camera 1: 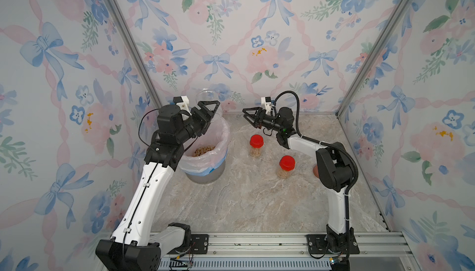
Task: Empty moldy peanuts from jars
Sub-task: Pour the moldy peanuts from the jar into the trash bin, then place the jar at the center of the board.
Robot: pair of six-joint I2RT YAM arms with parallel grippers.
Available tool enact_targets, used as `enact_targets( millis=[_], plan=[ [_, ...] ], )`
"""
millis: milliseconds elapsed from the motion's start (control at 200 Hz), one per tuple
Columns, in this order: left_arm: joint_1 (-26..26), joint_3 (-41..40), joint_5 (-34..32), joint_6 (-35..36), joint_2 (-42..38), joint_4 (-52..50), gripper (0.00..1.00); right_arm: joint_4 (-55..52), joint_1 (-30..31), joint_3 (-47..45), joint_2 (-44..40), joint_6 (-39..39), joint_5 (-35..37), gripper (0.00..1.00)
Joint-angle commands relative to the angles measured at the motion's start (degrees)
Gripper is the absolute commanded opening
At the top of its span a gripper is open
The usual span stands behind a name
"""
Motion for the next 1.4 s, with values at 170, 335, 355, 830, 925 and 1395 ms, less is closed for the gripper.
enact_targets(
  millis=[170,335,355,830,925,1395],
  plan=[
    [-6.4,0.8,-1.3,22.6,-2.9,4.5,0.00,-10.7,-2.1,-2.2,-8.8,-7.4,-4.5,0.70],
    [-13.2,-1.5,-8.9,29.0,-1.5,4.5,0.00,-22.4,-5.3,-4.4,-17.4,-14.4,-4.6,0.71],
    [-14.0,-1.6,-9.8,29.7,-1.1,4.6,0.00,-24.9,-5.6,-4.5,-18.6,-15.7,-4.3,0.72],
    [-34.4,2.8,-43.7,45.6,16.8,3.5,0.00,-45.4,-11.5,-14.6,-39.8,-25.1,-4.2,0.85],
    [-35.3,3.8,-44.2,45.7,18.8,3.8,0.00,-51.5,-11.6,-14.9,-42.5,-29.3,-1.0,0.89],
    [-40.2,1.5,-46.8,46.0,19.4,8.0,0.00,-55.0,-9.1,-16.2,-43.8,-29.8,1.1,0.95]
  ],
)
